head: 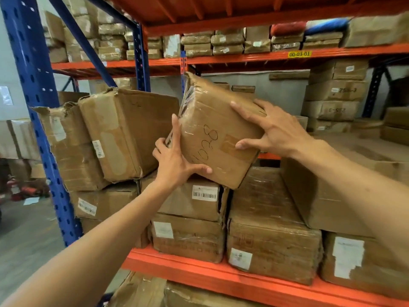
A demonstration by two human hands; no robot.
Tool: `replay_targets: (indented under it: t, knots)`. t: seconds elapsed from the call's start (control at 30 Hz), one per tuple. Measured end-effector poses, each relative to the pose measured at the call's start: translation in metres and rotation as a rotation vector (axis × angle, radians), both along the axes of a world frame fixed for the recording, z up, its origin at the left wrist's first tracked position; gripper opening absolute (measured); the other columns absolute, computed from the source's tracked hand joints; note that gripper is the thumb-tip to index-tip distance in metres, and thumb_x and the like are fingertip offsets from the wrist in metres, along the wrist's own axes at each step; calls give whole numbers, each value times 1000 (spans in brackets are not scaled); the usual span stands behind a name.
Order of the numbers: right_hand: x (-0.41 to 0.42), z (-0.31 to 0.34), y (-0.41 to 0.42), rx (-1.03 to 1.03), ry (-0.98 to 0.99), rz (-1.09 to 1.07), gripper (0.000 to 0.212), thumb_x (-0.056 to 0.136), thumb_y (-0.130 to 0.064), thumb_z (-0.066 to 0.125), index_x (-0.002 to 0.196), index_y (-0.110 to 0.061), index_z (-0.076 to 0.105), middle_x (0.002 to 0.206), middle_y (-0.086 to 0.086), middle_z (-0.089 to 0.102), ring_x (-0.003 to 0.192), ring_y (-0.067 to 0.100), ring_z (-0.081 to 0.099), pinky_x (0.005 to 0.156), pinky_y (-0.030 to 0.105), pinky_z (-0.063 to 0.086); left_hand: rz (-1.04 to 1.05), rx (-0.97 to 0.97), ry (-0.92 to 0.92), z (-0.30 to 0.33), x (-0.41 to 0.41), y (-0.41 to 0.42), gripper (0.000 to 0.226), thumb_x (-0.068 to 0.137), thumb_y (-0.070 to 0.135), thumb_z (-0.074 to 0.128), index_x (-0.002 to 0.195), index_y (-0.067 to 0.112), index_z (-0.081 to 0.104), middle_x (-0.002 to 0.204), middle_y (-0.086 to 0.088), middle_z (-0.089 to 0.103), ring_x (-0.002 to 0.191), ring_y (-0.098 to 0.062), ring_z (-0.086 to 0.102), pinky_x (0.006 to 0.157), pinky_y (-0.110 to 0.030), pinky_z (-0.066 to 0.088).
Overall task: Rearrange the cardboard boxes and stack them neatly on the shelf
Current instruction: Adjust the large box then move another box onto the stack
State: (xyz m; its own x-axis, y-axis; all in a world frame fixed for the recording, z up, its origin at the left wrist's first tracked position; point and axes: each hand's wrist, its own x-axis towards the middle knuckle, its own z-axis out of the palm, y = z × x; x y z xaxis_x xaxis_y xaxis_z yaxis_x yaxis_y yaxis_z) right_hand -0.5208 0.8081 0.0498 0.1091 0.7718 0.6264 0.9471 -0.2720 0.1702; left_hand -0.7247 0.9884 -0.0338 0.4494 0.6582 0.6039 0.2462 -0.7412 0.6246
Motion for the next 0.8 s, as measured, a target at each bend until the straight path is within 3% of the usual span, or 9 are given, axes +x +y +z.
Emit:
replay_targets:
  t: [0.1,0.17,0.27,0.37,0.4,0.47,0.53,0.63,0.8]
  knots:
    - [8,-33,-14,163,193,-27,94,76,-86,52,151,-69,-2,166,20,22,143,46,31,110,63,33,-126,-174,-32,21,18,3,165,41,50,100,148,58,-24,154,-18,3,145,-41,13,117,-60,21]
    - [12,-53,-22,238,296,-53,93,79,-81,57,151,-70,-1,167,18,18,147,44,28,114,61,29,-234,-184,-45,26,33,1,150,46,37,102,152,61,-1,146,-6,21,135,-30,26,112,-51,36]
    - [18,-76,-32,319,405,-61,94,83,-69,67,151,-70,2,168,12,15,148,40,26,116,62,30,-293,-108,-23,21,47,-2,120,53,28,100,146,57,31,123,15,37,125,-27,44,90,-47,59]
    - [17,-91,-34,392,437,-41,98,83,-63,73,152,-69,5,168,11,15,149,38,23,117,60,27,-298,-23,-29,12,47,-3,112,55,26,99,142,57,35,116,20,35,107,-14,47,64,-28,62]
    - [16,-96,-33,423,447,-33,98,83,-62,74,154,-67,6,168,11,16,150,37,22,117,58,26,-303,-5,-35,13,46,-4,112,56,24,99,142,55,35,114,24,34,108,-14,45,70,-33,63]
    - [15,-107,-34,480,484,-5,98,83,-61,74,156,-63,8,168,11,17,151,33,20,117,55,25,-274,15,-27,13,45,-9,110,58,23,98,142,54,35,118,15,35,118,-21,37,95,-53,54]
    - [14,-121,-37,543,521,34,98,84,-59,74,157,-60,9,166,11,20,151,27,20,117,51,26,-226,51,-30,13,45,-20,108,61,23,97,143,53,34,123,4,31,115,-22,35,108,-54,43]
    - [5,-153,-43,645,627,34,101,85,-58,72,157,-61,1,162,10,25,148,22,26,118,47,31,-179,191,18,24,51,-43,100,68,20,93,145,51,37,126,1,27,109,-27,46,106,-47,45]
    - [-10,-192,-49,729,736,-47,90,85,-66,64,153,-67,5,161,12,34,149,28,33,115,53,39,-166,300,345,53,68,-62,101,71,20,90,151,46,33,143,-16,32,120,-46,53,108,-54,43]
